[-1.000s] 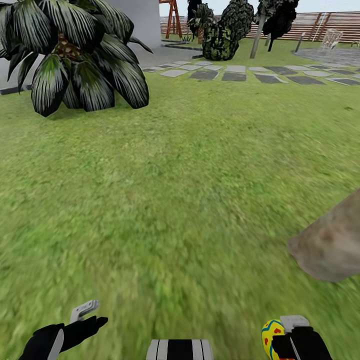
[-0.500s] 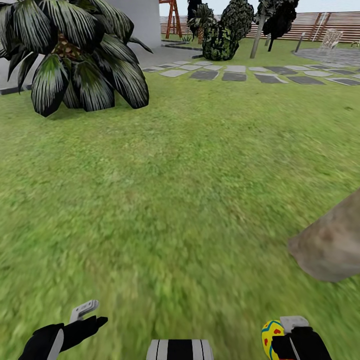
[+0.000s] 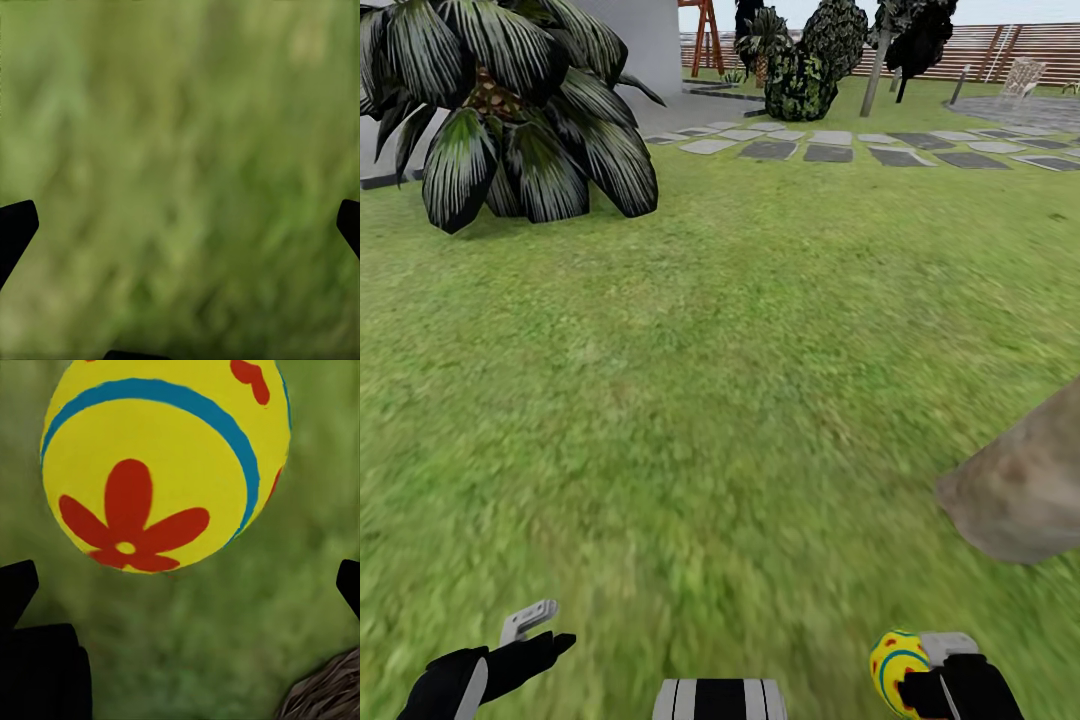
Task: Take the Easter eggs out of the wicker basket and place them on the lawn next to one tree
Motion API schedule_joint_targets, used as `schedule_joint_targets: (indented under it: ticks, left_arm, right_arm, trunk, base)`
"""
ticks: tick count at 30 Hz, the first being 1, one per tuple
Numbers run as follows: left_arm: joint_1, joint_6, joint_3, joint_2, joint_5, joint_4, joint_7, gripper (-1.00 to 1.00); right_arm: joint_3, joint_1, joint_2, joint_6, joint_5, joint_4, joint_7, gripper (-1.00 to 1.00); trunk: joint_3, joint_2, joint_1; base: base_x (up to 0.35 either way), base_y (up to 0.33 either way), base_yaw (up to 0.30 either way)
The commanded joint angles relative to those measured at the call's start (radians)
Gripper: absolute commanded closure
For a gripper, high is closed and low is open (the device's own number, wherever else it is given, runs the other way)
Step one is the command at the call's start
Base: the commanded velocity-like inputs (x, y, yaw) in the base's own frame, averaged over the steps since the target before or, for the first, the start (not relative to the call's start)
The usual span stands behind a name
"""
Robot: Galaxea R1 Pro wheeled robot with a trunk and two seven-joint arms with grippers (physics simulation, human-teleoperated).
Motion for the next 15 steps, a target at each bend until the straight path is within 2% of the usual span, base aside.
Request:
schedule_joint_targets:
  ticks: [1, 5, 15]
  left_arm:
    - [0.000, 0.007, 0.002, -0.001, 0.006, -0.001, -0.002, -1.00]
    - [0.000, 0.007, 0.002, -0.001, 0.005, 0.001, -0.002, -1.00]
    - [0.000, 0.008, 0.002, 0.000, 0.004, 0.002, 0.005, -1.00]
  right_arm:
    - [-0.001, 0.000, 0.000, 0.004, 0.011, -0.001, 0.009, -1.00]
    - [-0.001, 0.000, 0.000, 0.004, 0.011, -0.001, 0.010, -1.00]
    - [-0.001, -0.001, 0.000, 0.004, 0.011, -0.001, 0.009, -1.00]
  trunk:
    - [-0.001, 0.000, 0.000]
    - [-0.001, 0.000, 0.000]
    - [0.038, 0.002, -0.005]
  base:
    - [0.000, 0.000, 0.000]
    - [0.000, 0.000, 0.000]
    - [0.000, 0.000, 0.000]
